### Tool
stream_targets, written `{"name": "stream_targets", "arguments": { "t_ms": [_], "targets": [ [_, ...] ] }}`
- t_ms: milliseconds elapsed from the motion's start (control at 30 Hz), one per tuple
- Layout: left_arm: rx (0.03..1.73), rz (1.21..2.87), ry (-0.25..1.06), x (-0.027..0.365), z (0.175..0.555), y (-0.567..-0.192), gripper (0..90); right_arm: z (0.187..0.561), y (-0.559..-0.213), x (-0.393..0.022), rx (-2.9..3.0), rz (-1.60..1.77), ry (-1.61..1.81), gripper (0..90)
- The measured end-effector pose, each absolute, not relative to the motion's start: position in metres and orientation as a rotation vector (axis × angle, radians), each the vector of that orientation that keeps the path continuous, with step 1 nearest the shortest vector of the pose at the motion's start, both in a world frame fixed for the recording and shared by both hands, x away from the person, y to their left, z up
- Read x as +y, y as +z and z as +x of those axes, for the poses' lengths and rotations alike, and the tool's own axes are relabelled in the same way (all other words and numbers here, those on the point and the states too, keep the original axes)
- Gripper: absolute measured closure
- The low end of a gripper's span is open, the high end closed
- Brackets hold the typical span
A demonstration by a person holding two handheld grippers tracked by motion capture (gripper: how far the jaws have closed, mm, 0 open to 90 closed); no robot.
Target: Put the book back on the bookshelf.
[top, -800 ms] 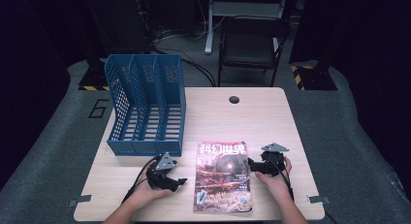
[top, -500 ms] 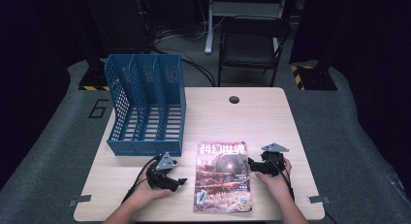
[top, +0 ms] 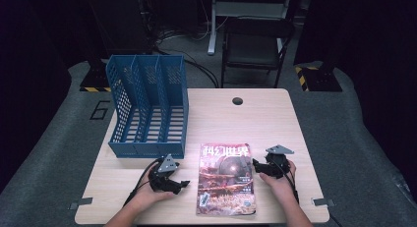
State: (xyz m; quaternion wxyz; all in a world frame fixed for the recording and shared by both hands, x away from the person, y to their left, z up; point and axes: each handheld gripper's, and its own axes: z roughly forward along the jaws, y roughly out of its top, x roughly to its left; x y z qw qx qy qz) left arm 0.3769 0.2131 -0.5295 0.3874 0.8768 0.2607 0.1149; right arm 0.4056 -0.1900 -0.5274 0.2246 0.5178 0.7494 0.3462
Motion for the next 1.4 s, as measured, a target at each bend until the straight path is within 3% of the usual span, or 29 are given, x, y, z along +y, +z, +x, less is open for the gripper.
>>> {"name": "stream_targets", "arguments": {
  "t_ms": [233, 467, 933, 1167, 1400],
  "targets": [
    [0.682, 2.232, 0.293, 0.212, 0.376, -0.529, 18.5, 0.407, -0.521, -0.195, 2.099, 1.464, 0.978, 39.5],
    [0.682, 2.238, 0.301, 0.213, 0.376, -0.528, 18.7, 0.401, -0.509, -0.187, 2.128, 1.434, 1.011, 44.0],
    [0.722, 2.235, 0.281, 0.21, 0.375, -0.527, 18.9, 0.393, -0.497, -0.177, 2.174, 1.412, 1.079, 44.8],
    [0.764, 2.237, 0.269, 0.211, 0.375, -0.523, 27.3, 0.392, -0.498, -0.173, 2.199, 1.403, 1.117, 44.6],
    [0.782, 2.241, 0.249, 0.209, 0.372, -0.519, 28.2, 0.392, -0.501, -0.167, 2.228, 1.392, 1.121, 44.6]
  ]
}}
